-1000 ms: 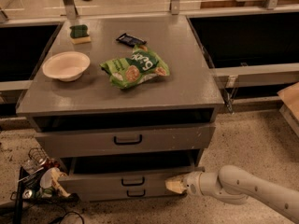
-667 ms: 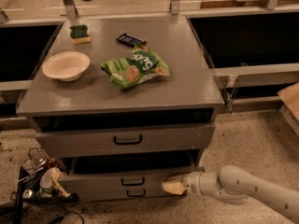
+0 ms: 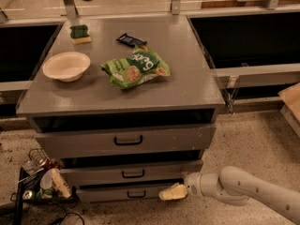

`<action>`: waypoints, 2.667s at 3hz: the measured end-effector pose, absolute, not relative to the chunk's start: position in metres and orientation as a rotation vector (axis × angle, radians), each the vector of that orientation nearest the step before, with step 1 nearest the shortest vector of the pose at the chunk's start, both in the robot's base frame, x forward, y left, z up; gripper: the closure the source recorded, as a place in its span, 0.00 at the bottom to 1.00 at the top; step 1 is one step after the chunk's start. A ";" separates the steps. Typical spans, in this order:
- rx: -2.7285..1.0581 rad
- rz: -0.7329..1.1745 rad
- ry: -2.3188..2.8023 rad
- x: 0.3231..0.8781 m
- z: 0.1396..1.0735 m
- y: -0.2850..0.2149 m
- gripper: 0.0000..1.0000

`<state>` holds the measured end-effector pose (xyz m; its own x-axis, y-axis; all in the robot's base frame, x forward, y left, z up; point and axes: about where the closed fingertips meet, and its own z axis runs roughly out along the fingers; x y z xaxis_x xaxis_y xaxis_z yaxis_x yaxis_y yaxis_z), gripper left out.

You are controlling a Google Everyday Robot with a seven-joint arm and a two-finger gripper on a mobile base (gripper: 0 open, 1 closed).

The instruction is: Close middle drawer

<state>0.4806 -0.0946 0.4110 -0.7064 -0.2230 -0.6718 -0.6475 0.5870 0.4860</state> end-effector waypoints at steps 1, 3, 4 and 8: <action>-0.690 1.002 2.260 0.481 0.411 -0.095 0.19; -0.667 0.991 2.248 0.481 0.413 -0.094 0.66; -0.606 0.947 2.230 0.483 0.418 -0.095 0.89; -0.691 0.809 2.143 0.530 0.437 -0.067 1.00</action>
Offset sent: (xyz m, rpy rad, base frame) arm 0.0000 0.0000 0.0000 0.0000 0.0000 0.0000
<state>0.5300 -0.0666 0.4368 -0.5876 -0.2179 -0.7792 -0.6786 0.6572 0.3279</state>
